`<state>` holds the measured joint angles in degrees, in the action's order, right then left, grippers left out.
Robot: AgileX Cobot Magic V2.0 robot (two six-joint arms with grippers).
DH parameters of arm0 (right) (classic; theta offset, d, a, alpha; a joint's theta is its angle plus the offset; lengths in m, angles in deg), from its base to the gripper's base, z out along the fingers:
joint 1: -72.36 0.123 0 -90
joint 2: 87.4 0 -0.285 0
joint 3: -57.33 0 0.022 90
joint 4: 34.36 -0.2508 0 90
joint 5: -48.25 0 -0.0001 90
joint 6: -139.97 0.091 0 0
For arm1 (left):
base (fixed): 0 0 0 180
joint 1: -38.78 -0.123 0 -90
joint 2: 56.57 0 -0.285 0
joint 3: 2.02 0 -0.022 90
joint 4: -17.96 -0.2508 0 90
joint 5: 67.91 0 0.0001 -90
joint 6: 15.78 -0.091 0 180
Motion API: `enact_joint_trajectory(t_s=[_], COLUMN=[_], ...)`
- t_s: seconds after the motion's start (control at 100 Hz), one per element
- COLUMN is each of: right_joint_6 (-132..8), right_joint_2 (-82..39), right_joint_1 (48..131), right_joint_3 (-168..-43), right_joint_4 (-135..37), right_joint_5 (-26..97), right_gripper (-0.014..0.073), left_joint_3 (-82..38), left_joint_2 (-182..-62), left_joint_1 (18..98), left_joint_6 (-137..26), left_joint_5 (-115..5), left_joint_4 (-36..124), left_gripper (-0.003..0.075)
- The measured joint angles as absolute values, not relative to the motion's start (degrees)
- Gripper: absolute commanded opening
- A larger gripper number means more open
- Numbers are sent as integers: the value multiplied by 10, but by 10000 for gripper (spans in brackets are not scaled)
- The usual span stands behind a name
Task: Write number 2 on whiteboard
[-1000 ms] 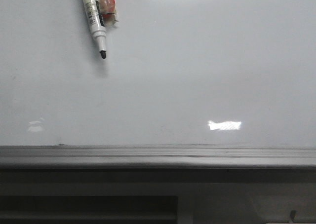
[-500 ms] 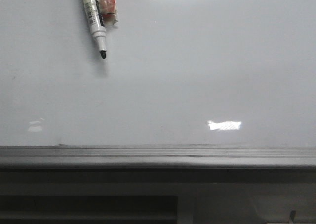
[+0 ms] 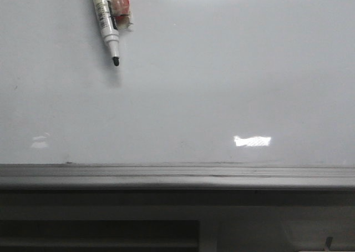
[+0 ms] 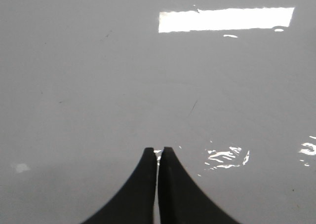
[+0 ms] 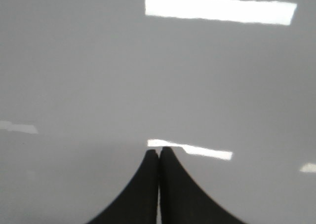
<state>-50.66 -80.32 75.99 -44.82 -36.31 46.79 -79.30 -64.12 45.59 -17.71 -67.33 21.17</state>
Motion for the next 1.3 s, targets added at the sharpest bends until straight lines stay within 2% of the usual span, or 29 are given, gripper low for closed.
enact_joint_trajectory(t_s=[0.16, 0.49, 0.61, 0.72, 0.89, 1.11, 1.24, 1.3], right_joint_6=[-507, -507, -507, -506, -512, -540, -554, -555], right_joint_2=[-803, -803, -803, -803, -777, -634, -584, -575], right_joint_1=[760, 760, 760, 760, 760, 760, 776, 784], right_joint_3=[-448, -448, -448, -455, -534, -652, -692, -698], right_joint_4=[-395, -543, -645, -689, -669, -614, -608, -608], right_joint_5=[472, 497, 511, 489, 368, 206, 173, 168], right_gripper=[-47, -47, -47, -46, -46, -47, -43, -13], left_joint_3=[-793, -793, -792, -787, -711, -573, -539, -534], left_joint_2=[-641, -641, -641, -641, -644, -739, -785, -803], left_joint_1=[456, 456, 456, 456, 456, 459, 492, 508], left_joint_6=[-177, -177, -177, -176, -176, -274, -325, -352], left_joint_5=[-679, -696, -707, -698, -589, -366, -332, -331], left_joint_4=[248, 464, 566, 607, 561, 491, 521, 549], left_gripper=[-20, -20, -20, -20, -20, -20, -17, 13])
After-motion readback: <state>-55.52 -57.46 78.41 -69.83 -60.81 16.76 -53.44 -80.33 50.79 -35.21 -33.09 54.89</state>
